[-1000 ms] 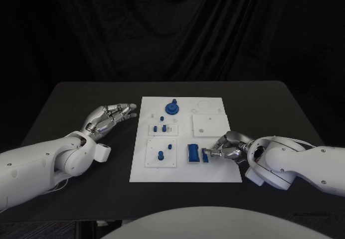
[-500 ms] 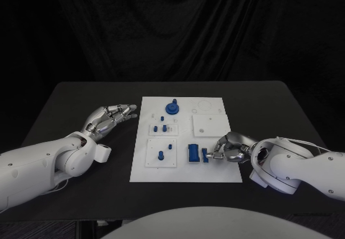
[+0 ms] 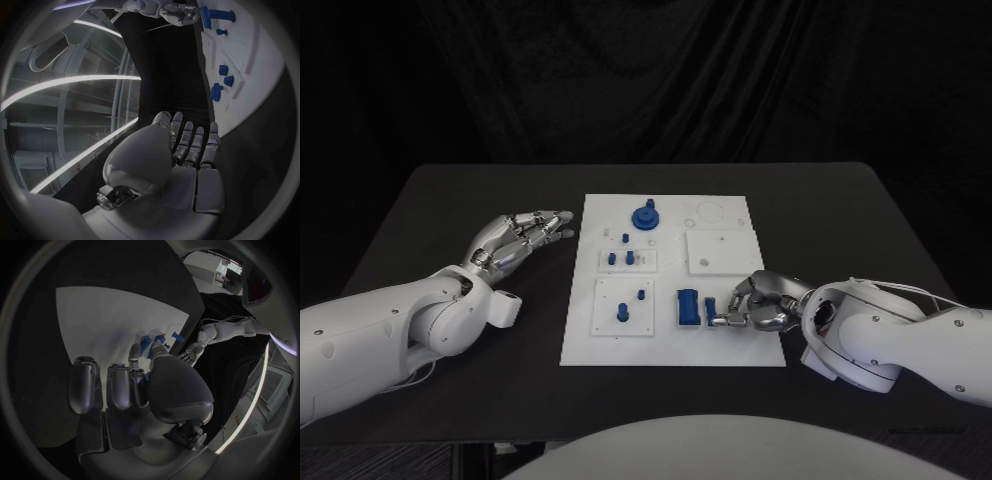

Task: Assemble the parts on the task board

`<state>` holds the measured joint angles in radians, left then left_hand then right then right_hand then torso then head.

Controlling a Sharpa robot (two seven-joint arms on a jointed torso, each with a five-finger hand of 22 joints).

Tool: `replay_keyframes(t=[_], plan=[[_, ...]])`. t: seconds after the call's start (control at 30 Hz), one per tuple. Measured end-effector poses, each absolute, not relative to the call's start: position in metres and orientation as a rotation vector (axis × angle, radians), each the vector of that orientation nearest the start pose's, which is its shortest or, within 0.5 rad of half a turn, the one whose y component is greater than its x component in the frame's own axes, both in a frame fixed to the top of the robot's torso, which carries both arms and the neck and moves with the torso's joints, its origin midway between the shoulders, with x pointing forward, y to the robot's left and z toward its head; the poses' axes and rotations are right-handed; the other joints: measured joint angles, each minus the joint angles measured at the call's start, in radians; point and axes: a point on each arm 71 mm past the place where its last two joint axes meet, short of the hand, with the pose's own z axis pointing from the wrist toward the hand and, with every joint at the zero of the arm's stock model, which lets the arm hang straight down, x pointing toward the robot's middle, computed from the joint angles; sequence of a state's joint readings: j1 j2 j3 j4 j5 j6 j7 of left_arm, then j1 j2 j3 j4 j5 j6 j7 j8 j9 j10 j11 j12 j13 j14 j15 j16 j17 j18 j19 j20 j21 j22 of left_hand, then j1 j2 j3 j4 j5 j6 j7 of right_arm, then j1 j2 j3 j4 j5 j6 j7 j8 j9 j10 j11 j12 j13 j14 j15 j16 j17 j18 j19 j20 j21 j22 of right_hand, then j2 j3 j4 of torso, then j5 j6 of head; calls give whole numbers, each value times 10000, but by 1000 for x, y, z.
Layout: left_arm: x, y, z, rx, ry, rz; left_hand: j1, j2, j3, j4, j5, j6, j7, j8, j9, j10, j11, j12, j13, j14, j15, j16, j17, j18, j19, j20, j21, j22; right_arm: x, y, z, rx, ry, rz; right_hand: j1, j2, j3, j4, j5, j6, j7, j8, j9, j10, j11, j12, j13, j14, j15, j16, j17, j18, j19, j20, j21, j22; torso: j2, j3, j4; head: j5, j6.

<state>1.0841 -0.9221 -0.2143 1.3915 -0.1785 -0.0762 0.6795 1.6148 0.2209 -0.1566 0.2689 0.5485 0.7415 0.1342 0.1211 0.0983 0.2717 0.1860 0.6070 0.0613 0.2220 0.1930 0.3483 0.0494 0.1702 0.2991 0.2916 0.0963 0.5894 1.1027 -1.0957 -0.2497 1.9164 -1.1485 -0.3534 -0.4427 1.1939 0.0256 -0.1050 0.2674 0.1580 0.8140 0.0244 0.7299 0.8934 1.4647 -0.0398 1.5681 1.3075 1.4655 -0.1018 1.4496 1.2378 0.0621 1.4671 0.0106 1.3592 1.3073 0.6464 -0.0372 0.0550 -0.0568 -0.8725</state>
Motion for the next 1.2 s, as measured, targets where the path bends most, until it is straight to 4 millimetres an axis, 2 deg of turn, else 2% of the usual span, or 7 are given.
replay_keyframes(t=[0.67, 0.87, 1.1, 1.2], plan=[[445, 278, -278, -9080, 15226, -15818, 0, 0, 0, 0, 0, 0, 0, 0, 2, -1, -1, 0, 0, 0, 0, 0, 5, -1, 0, 0, 0, 0, 351, -227, -277, 3186, 21837, 5403, 300, 63, -11, -69, 0, -70, -71, 214, 151, 21, -49, 0, -1, -1, 0, -8, -39, 0, 0, 1, 0, 0, -3, -9, 7, 35, 0], [445, 278, -278, -9080, 15230, -15827, 0, 0, 0, 0, 0, 0, 0, 0, 2, -1, -1, 0, 0, 0, 0, 0, 4, 0, 0, 0, 0, 1, 352, -226, -278, 3097, 21805, 5379, 717, 100, 36, -337, 0, -107, -108, 329, 200, 21, -49, 0, -1, 6, -66, -8, -48, 1, -35, -34, 0, 0, -4, -12, 13, 26, 0], [445, 277, -278, -9079, 15237, -15847, 0, 0, 57, 1, 0, 36, 36, 0, 3, 37, 36, 0, 0, 0, 0, 37, 3, 0, 0, 0, 0, -13, 354, -225, -278, 2973, 21742, 5351, 921, 118, 86, -448, -1, -108, -108, 380, 209, -14, -83, 0, -1, 6, -66, -9, -47, 0, 0, -70, 0, 0, -1, -9, 14, 46, 0], [445, 277, -278, -9080, 15240, -15852, 0, 0, 57, 1, 0, 36, 36, 0, 2, 36, 36, 0, 0, 0, 0, 37, 3, 0, 0, 0, 0, -12, 354, -224, -278, 2939, 21716, 5351, 1000, 179, 71, -484, -179, -108, -108, 422, 221, 22, -119, 0, 0, 6, -66, -9, -47, 0, 0, -69, 0, 0, 0, -9, 12, 61, 0]])
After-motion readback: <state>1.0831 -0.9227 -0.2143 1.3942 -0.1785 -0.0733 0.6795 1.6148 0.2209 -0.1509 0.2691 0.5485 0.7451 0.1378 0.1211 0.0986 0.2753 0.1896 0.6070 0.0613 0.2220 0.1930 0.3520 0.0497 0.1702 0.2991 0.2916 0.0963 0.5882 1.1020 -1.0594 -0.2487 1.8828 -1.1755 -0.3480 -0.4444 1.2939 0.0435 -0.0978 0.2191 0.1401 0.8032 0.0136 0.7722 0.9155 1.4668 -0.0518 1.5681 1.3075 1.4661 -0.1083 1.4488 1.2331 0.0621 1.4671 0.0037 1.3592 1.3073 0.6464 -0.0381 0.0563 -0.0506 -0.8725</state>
